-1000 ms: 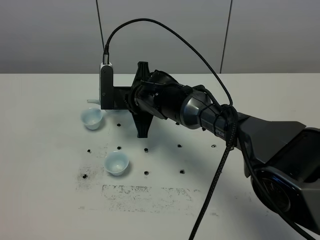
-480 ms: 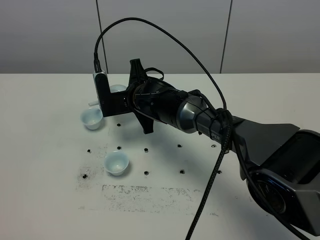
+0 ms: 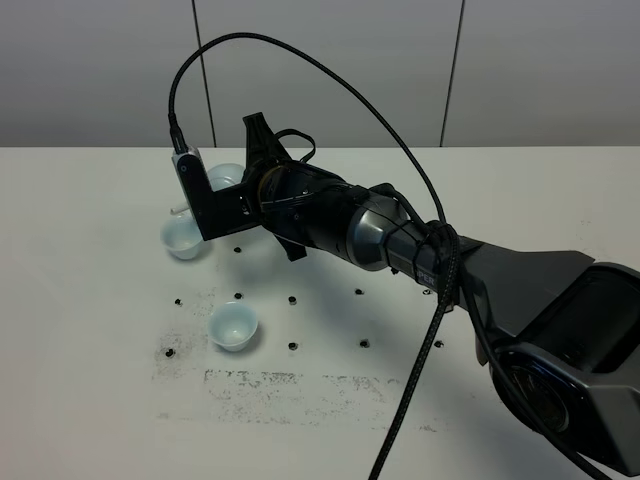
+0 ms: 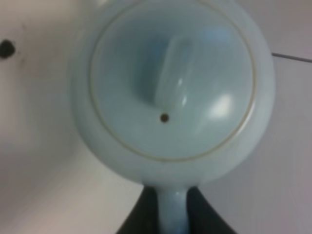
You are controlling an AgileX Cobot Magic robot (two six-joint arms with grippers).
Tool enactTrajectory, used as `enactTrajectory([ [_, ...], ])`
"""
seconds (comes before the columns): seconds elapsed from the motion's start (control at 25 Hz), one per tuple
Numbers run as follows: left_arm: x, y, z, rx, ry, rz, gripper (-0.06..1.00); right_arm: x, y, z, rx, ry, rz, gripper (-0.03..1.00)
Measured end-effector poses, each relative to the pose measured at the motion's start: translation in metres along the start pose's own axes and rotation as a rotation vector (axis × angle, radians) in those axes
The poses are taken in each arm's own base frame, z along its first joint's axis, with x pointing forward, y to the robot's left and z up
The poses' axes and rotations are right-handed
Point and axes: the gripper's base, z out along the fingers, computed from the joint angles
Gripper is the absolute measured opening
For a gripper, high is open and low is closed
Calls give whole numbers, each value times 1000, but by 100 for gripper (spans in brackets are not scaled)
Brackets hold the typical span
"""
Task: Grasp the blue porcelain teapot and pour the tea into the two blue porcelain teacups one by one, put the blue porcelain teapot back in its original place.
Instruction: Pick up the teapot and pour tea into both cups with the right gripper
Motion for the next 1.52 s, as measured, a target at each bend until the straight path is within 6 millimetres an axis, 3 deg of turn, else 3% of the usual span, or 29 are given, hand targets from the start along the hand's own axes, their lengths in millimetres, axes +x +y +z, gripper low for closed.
enactTrajectory([
  [1.52,0,0,0,0,0,0,51,-7,3,4,59,22,-177,4],
])
